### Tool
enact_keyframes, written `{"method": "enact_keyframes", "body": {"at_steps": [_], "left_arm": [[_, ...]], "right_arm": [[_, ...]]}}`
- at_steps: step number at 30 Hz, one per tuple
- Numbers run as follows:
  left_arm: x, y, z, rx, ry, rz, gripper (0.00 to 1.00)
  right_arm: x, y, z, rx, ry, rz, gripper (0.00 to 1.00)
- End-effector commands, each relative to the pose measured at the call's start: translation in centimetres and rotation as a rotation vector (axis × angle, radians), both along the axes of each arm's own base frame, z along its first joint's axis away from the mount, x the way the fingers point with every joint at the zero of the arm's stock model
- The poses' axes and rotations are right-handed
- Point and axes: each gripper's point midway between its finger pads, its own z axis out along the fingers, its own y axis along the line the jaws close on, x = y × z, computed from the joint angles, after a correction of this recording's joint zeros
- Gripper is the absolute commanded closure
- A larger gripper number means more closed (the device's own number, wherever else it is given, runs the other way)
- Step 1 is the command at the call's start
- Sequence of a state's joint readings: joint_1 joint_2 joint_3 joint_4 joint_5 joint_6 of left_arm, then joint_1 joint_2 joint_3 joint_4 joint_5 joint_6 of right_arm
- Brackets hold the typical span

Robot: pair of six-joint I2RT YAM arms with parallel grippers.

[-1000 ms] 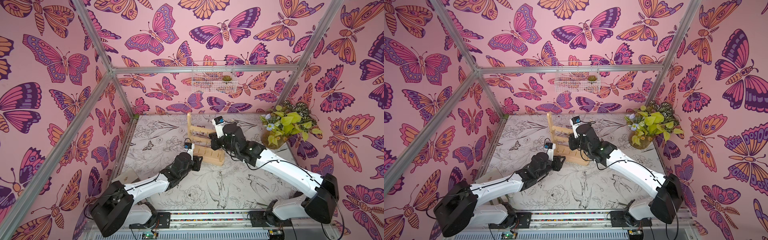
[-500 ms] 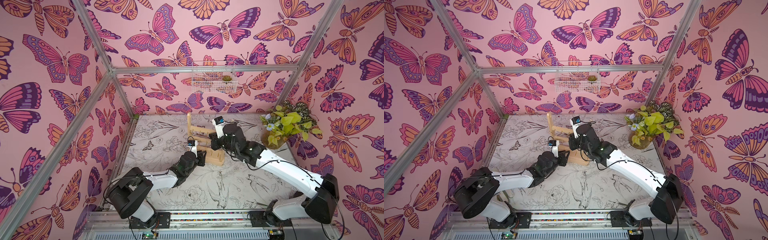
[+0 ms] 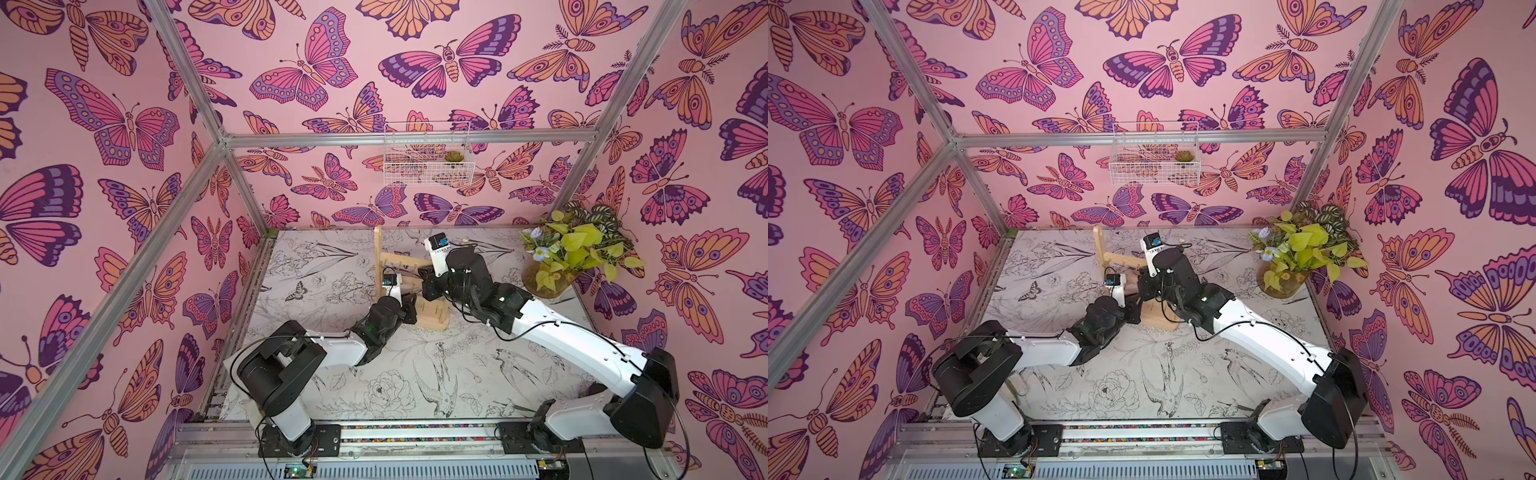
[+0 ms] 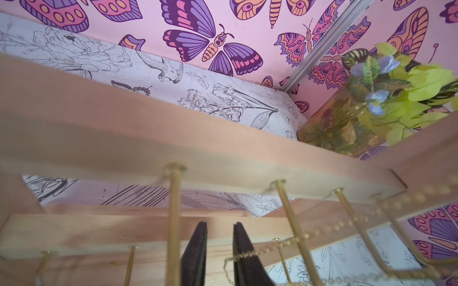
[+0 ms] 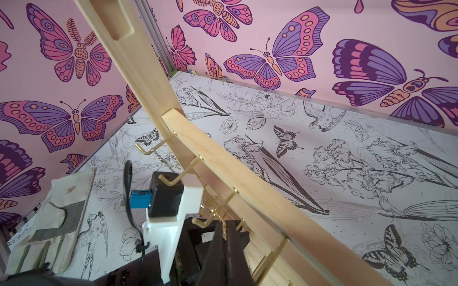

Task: Hang the necklace on the jewelry display stand
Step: Hang the necklace on the stand.

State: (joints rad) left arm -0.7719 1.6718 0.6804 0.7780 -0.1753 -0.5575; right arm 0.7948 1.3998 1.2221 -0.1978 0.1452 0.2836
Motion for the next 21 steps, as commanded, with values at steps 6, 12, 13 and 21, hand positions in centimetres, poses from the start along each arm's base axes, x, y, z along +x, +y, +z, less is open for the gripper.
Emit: {"method": "enact_keyframes", "body": {"at_steps": [6, 12, 13, 21], "left_arm": [[-0.2, -0.8, 1.5, -0.053, -0.048, -0.039, 1.00], [-1.4, -0.1, 2.8, -0.092, -0.045, -0.038, 1.00], [-1.6, 0.1, 2.8, -0.090, -0.034, -0.030, 1.00], [-3.0, 1.7, 3.1, -0.070, 0.001, 0.022, 1.00]], "right_arm": [[-0.7, -0.7, -1.3, -0.049, 0.030, -0.002, 0.96], [-0.7, -0.9, -1.5, -0.057, 0.034, -0.007, 0.96], [-0.7, -0.9, -1.5, -0.059, 0.034, -0.008, 0.96], [-0.5, -1.0, -1.7, -0.071, 0.033, -0.018, 0.96]]}}
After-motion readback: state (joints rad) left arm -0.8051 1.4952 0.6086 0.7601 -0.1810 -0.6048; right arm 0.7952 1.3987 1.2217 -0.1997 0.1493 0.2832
